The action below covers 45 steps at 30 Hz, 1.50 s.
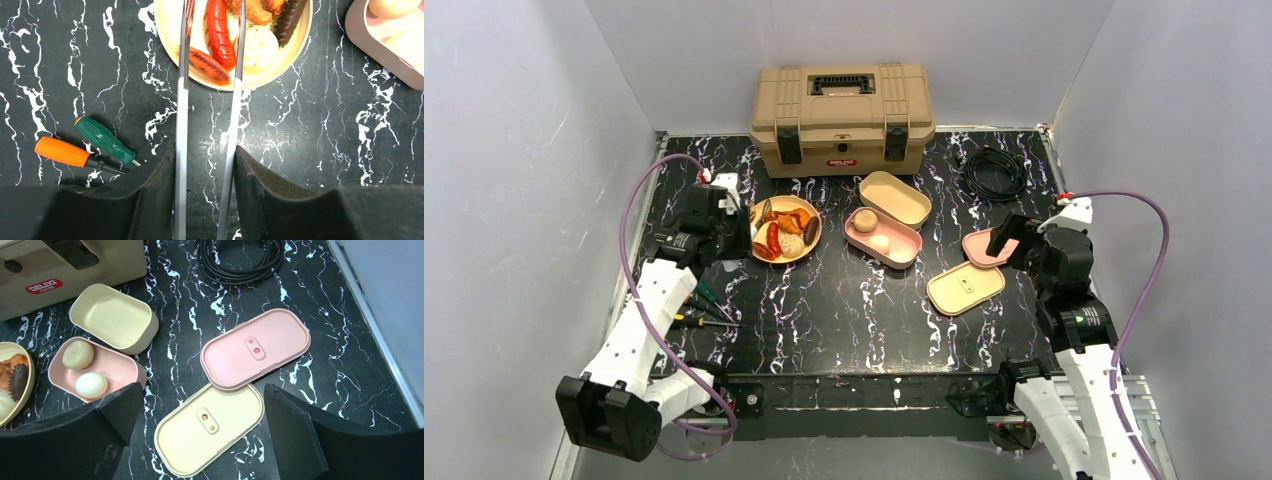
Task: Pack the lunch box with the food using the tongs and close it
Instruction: Pick up the fake food from the plate.
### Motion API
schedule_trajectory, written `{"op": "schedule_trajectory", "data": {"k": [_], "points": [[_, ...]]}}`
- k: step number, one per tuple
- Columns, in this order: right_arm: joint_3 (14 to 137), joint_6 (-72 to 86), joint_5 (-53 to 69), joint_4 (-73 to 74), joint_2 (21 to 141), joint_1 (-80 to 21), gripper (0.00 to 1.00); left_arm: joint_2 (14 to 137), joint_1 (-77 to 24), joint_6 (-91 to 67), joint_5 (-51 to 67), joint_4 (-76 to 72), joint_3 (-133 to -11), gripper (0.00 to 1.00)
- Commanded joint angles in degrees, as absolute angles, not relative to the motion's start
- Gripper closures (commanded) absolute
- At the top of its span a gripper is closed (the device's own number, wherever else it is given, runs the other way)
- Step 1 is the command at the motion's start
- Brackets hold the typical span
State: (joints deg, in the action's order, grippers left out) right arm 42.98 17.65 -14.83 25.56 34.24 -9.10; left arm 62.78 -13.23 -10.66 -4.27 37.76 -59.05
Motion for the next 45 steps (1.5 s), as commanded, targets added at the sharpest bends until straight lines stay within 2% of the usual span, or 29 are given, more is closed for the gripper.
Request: {"op": "schedule_trajectory", "data": {"k": [1, 21, 36, 45], "points": [[44.4, 17.3, -15.1, 23.6, 35.1, -9.0, 0.00, 62.4, -12.9, -12.7, -3.7, 38.0, -58.5, 0.73], [44.0, 17.3, -14.4, 23.0, 34.8, -9.0, 0.00, 52.8, -12.9, -24.7, -8.1, 42.5, -50.8, 0.75], [43.9, 17.2, -13.6, 23.3, 33.8, -9.0, 0.00, 56.2, -12.9, -28.2, 1.6, 35.6, -46.7, 0.76], [43.9, 17.2, -13.5, 23.4, 33.8, -9.0, 0.00, 60.3, -12.9, -26.4, -1.7, 36.7, -47.9, 0.78]]}}
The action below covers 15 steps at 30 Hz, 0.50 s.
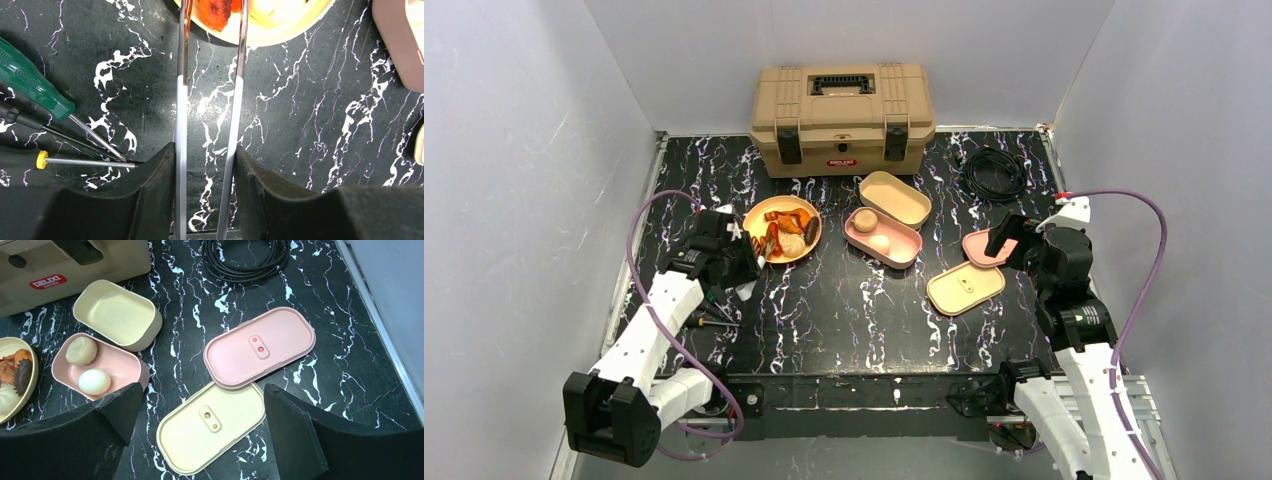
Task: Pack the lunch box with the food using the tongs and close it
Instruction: Pick up the fake food from the plate.
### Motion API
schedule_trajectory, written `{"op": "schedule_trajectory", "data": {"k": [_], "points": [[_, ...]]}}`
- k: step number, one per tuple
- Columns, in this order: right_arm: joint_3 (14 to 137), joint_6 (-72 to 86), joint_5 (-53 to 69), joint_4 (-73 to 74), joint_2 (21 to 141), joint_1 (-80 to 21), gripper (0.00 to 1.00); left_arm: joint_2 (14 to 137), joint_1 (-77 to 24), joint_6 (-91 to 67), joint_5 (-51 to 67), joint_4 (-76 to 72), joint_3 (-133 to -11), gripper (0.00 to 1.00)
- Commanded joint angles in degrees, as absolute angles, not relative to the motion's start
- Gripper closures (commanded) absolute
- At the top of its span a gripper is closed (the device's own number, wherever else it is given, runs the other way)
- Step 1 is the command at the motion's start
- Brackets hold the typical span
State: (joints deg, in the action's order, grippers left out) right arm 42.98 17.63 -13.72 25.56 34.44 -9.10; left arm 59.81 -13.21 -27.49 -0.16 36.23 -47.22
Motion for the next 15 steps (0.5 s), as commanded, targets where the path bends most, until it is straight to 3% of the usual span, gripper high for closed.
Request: {"op": "schedule_trajectory", "data": {"k": [1, 8, 15], "points": [[43.9, 17.2, -13.5, 23.4, 33.8, -9.0, 0.00, 60.6, -12.9, -26.0, -2.4, 37.1, -48.0, 0.81], [43.9, 17.2, -13.5, 23.5, 33.7, -9.0, 0.00, 59.1, -12.9, -24.8, -4.3, 39.8, -49.1, 1.00], [43.9, 17.2, -13.5, 23.5, 33.6, -9.0, 0.00, 55.0, -12.9, -23.6, -5.4, 42.2, -50.5, 1.00]]}}
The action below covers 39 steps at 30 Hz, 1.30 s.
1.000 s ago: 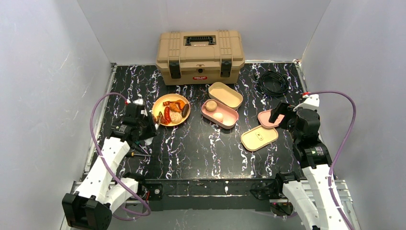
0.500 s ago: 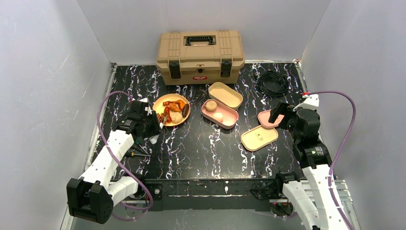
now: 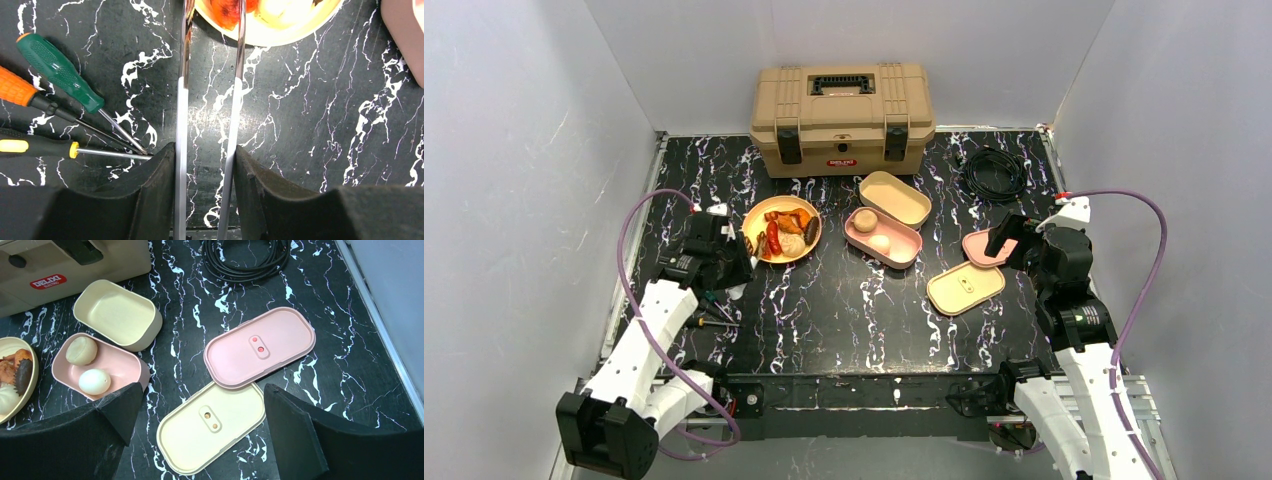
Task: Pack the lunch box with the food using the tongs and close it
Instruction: Pick up the fake food from the plate.
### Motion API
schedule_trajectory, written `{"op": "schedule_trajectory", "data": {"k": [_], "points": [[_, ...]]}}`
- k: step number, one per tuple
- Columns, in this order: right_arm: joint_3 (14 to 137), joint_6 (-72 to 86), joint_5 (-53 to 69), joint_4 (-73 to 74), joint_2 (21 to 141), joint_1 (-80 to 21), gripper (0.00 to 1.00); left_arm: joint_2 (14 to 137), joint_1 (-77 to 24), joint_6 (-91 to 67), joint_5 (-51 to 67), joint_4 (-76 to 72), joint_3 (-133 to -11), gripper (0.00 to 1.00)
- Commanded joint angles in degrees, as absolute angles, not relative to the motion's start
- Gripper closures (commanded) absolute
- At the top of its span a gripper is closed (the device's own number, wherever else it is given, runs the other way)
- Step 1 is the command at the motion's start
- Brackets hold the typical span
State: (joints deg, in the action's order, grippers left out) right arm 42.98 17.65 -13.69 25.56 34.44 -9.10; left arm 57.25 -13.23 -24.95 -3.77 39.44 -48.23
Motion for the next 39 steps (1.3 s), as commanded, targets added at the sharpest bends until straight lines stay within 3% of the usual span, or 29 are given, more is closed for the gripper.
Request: {"op": "schedule_trajectory", "data": {"k": [1, 9, 11, 14, 39], "points": [[43.9, 17.2, -13.5, 23.5, 33.6, -9.0, 0.00, 55.1, -12.9, -23.5, -5.1, 42.0, -50.2, 1.00], [44.2, 17.2, -13.6, 23.9, 33.3, -9.0, 0.00, 55.8, -12.8, -24.9, -0.9, 39.2, -48.5, 1.00], [44.3, 17.1, -13.6, 24.1, 33.2, -9.0, 0.00, 57.1, -12.9, -24.6, -0.3, 38.7, -49.0, 0.87], [44.5, 17.1, -13.6, 24.3, 33.1, -9.0, 0.00, 58.1, -12.9, -24.1, -0.3, 38.8, -49.5, 0.80], [44.7, 17.0, -13.7, 24.6, 33.0, -9.0, 0.00, 59.5, -12.9, -22.7, -2.0, 40.6, -51.6, 0.62]]}}
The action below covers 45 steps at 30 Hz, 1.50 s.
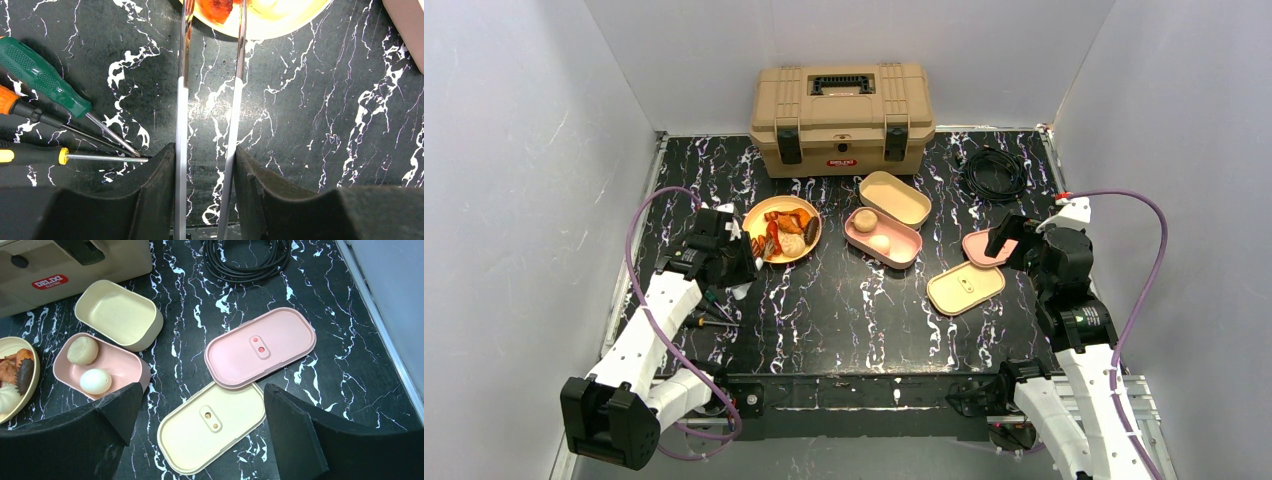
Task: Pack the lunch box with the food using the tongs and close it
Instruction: Pick up the fake food from the plate.
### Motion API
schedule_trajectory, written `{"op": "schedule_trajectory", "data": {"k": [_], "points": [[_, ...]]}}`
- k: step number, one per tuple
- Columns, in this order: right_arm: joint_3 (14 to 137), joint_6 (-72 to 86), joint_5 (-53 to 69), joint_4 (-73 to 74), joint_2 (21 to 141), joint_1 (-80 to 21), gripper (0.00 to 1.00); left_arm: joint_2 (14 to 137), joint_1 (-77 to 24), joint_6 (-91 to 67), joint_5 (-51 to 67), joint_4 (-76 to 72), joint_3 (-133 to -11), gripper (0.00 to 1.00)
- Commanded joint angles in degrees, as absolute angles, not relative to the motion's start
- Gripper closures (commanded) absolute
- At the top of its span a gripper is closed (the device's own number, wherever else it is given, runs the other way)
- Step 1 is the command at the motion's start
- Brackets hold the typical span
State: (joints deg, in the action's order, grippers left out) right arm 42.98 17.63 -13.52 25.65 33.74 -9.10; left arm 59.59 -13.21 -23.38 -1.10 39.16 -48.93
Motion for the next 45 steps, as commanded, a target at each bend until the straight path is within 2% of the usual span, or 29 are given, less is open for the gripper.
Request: {"op": "schedule_trajectory", "data": {"k": [1, 7, 18, 28, 33, 34, 37, 39, 45], "points": [[44.6, 17.0, -13.7, 24.7, 33.1, -8.9, 0.00, 59.5, -12.8, -22.7, -2.1, 40.6, -51.7, 0.62], [44.6, 17.0, -13.7, 24.6, 33.1, -8.9, 0.00, 59.8, -12.9, -22.4, -2.3, 41.1, -52.2, 0.58], [44.7, 17.0, -13.7, 24.6, 33.1, -8.9, 0.00, 60.1, -12.9, -22.1, -3.2, 41.3, -52.5, 0.59], [44.7, 16.9, -13.7, 24.7, 33.2, -8.9, 0.00, 60.1, -12.9, -21.1, -2.8, 40.9, -52.8, 0.99], [44.8, 16.9, -13.7, 24.9, 33.2, -9.0, 0.00, 58.9, -12.9, -21.3, -2.9, 40.3, -52.6, 1.00], [44.8, 16.9, -13.7, 24.9, 33.1, -9.0, 0.00, 58.9, -12.9, -21.2, -3.0, 40.4, -52.8, 1.00], [44.8, 16.9, -13.8, 25.0, 33.1, -9.0, 0.00, 59.5, -12.9, -21.0, -2.6, 40.9, -53.1, 0.78], [44.8, 16.9, -13.8, 25.0, 33.1, -9.0, 0.00, 60.0, -12.8, -20.9, -2.5, 41.0, -53.2, 0.69], [45.0, 16.8, -13.8, 25.1, 33.1, -9.0, 0.00, 60.6, -12.9, -21.0, -2.0, 40.8, -53.0, 0.61]]}}
